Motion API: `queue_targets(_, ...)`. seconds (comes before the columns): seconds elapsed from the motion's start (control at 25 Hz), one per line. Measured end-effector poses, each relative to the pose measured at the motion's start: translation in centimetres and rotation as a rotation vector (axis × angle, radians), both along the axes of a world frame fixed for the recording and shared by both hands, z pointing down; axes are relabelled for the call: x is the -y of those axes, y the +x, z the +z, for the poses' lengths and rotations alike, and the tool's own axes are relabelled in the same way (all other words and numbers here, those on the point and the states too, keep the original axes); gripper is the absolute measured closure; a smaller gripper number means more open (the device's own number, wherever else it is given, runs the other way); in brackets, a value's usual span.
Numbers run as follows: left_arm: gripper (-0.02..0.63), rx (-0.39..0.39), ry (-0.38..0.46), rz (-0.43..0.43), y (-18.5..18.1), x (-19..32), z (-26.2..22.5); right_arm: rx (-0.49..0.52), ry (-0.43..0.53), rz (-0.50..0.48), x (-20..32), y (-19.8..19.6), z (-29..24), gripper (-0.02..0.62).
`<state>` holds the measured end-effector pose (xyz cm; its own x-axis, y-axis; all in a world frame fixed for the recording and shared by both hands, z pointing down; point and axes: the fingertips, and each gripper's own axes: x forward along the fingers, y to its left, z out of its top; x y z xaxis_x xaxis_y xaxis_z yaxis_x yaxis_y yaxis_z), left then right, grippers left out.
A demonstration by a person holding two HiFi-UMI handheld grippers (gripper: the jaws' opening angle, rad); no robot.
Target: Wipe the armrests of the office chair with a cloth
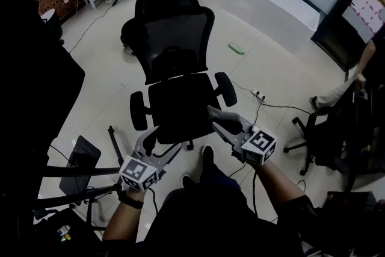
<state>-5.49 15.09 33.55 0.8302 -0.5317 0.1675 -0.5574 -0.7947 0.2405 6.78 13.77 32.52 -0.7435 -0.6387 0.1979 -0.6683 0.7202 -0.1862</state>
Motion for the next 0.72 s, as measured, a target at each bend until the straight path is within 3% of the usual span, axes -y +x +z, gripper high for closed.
queue_targets(0.24,0.244,0.029,-0.055,0.006,2.6,5.5,4.0,-0.107,-0.057,0.024,8.1,5.3,5.3,0.580)
queue_targets(0.44,0.244,0.050,-0.109,-0.013,5.2,11.4,6.8,-0.130,-0.142,0.060,16.0,9.7,9.7,0.580)
queue_targets(0.72,0.244,0.068,-0.163,-0.038,11.1,20.8,9.2,-0.198,-0.215,0.071,26.8,15.8,14.7,0.578)
